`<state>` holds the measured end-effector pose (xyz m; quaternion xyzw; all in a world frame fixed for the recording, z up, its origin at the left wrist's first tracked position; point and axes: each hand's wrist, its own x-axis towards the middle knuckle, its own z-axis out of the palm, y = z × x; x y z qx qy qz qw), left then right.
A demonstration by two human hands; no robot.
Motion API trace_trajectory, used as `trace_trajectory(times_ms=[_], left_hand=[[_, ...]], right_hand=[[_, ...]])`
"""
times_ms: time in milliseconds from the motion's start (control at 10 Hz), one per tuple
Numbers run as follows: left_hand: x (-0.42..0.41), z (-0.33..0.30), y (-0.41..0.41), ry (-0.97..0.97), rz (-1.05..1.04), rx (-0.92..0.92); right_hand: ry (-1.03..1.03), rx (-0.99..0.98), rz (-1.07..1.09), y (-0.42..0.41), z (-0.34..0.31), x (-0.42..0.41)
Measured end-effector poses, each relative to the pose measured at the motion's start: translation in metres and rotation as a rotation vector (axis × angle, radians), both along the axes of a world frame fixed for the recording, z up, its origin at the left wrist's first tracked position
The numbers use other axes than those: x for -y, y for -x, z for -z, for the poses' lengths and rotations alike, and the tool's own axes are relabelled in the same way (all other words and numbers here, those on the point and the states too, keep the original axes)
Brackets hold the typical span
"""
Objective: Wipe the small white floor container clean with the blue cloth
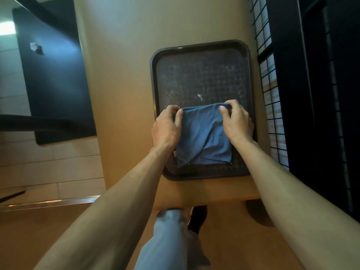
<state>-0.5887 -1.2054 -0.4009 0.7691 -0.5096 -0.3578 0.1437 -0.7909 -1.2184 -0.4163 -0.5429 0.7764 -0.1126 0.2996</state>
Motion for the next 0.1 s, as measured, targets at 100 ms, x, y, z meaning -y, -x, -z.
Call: trace_trajectory(times_ms=[100], left_hand=[[0.0002, -0.0026, -0.0012, -0.005, 0.044, 0.033]], right_hand=[[-0.045, -0.012, -0.004, -0.0021, -0.0078, -0.0035]])
